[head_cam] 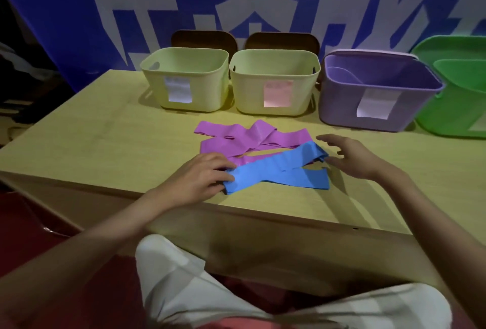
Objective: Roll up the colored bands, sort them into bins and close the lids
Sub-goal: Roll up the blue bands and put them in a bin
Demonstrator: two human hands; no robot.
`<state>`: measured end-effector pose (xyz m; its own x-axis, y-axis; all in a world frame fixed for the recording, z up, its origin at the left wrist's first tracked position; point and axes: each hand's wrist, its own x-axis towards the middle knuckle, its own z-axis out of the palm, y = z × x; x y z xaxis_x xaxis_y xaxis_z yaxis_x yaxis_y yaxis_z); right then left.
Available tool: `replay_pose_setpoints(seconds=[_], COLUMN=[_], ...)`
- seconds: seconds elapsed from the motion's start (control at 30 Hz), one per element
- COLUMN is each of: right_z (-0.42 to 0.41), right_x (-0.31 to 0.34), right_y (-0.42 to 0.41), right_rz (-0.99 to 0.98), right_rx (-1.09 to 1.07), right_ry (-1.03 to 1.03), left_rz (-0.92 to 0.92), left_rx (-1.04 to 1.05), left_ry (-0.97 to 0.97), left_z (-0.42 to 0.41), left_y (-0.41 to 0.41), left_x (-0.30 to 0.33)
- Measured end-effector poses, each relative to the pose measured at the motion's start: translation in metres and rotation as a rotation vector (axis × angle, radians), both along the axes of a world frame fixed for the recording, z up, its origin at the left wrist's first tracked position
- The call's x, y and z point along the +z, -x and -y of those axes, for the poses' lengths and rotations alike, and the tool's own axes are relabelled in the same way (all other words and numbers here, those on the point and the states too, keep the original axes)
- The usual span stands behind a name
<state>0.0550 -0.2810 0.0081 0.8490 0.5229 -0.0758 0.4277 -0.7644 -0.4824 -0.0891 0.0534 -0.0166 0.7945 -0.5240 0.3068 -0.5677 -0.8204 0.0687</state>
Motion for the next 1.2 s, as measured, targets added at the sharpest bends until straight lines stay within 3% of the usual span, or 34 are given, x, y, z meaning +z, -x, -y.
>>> replay_pose_setpoints(seconds=[0.1,0.3,0.43,0.6,0.83,0.93,1.03,1.1,1.2], right_z=[0.0,-0.008,-0.027,-0.037,-0.02,-0.006,0.01,0.022,0.038], right_x=[-0.006,-0.002,0.005,-0.005,-0.008,0.006,0.02,0.026,0.027], right_y=[0.0,0.007,0.014,0.004,-0.009,-0.003,0.006,0.009,0.011], right_rz=[0.03,-0.023,-0.042,-0.003,0.021,-0.058,-0.425,-0.648,-0.772], right_rx=[0.003,0.078,0.118,0.003,-0.191,-0.144,-0.02,0.08,0.135], right_ry=[-0.016,-0.209,-0.232,-0.37,-0.476,-0.575,-0.662,-0.607,-0.448], left_rz=[-0.017,-0.126,-0.166,-0.051,0.036,0.087,0.093,0.048,-0.067], left_rx=[-0.001,0.191,0.186,0.168,0.32,0.418,0.521,0.579,0.633], left_ry=[0.066,0.685,1.008,1.151,1.418,1.438,1.369,1.278,1.024], left_z=[0.004,0.032,0.062,0.079,0.058,0.04,0.026,0.022,0.02], left_y=[-0.004,-0.02,-0.042,-0.068,-0.091,-0.099,-0.111,-0.12,-0.136], left_x=[0.004,0.059,0.101,0.136,0.151,0.148,0.134,0.117,0.085])
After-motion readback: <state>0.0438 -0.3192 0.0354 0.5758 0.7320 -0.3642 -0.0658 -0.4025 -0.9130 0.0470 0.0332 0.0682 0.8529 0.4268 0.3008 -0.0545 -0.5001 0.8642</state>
